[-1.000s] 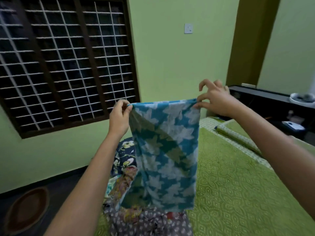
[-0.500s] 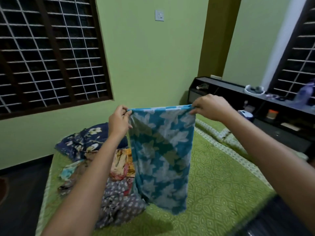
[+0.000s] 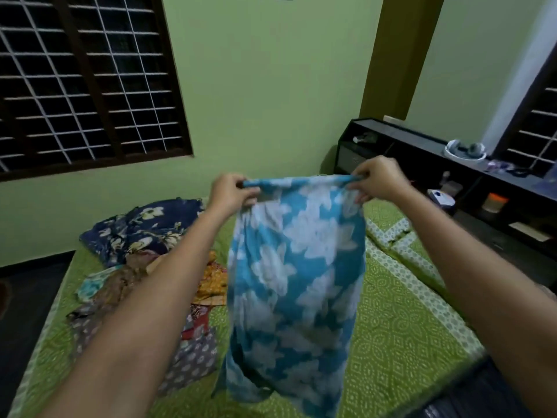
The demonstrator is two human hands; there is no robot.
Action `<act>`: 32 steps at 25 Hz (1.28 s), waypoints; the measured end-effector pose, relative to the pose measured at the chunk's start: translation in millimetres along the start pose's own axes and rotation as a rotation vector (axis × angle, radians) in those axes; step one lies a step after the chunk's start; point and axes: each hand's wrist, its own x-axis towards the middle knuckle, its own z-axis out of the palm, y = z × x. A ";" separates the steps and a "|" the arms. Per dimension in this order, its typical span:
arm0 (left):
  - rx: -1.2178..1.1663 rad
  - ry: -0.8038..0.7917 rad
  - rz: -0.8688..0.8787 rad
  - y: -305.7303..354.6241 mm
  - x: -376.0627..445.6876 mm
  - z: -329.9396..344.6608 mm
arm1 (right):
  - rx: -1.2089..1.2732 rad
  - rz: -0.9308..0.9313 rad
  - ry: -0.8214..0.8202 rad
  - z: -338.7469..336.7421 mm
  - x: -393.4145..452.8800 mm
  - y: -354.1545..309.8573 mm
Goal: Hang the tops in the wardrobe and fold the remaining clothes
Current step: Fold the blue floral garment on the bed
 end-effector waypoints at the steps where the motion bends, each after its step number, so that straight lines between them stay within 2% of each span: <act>1: 0.048 -0.015 -0.068 -20.9 28.9 24.8 | -0.056 0.076 -0.075 18.4 32.7 26.7; 3: 0.109 -0.019 -0.139 -53.6 85.8 65.0 | -0.107 0.144 -0.125 51.7 92.2 68.5; 5: 0.196 0.031 -0.128 -61.8 143.1 89.4 | -0.154 0.117 -0.023 70.5 152.6 86.5; 8: 0.321 0.135 -0.005 -44.3 209.6 107.4 | -0.074 0.057 0.159 73.3 216.1 91.2; 11: 0.302 0.216 0.166 -31.8 242.5 116.4 | -0.002 -0.029 0.286 61.9 254.8 104.6; 14: 0.296 0.175 0.236 -66.1 233.3 136.6 | -0.009 -0.064 0.313 75.5 250.4 143.1; 17: 0.330 0.068 0.187 -142.3 197.9 172.3 | -0.061 -0.095 0.216 123.4 217.0 215.7; 21: 0.408 -0.157 0.015 -268.5 130.9 234.3 | -0.134 -0.071 0.062 214.4 151.0 336.7; 23: 0.434 -0.288 -0.095 -341.3 96.2 266.7 | -0.139 0.010 -0.078 269.6 113.7 404.4; 25: 0.557 -0.440 -0.138 -415.3 58.3 297.9 | -0.198 0.082 -0.283 325.3 76.6 470.2; 26: 0.643 -0.510 -0.125 -447.0 40.6 311.5 | -0.267 0.094 -0.397 350.2 57.8 499.3; 28: 0.838 -0.627 0.008 -493.2 15.3 332.5 | -0.454 0.032 -0.570 386.6 25.9 538.5; 30: 1.006 -0.682 0.206 -515.9 7.3 348.1 | -0.527 -0.105 -0.628 405.3 10.1 553.4; 32: 1.059 -0.703 0.360 -522.2 13.0 356.2 | -0.502 -0.188 -0.614 408.4 9.7 553.0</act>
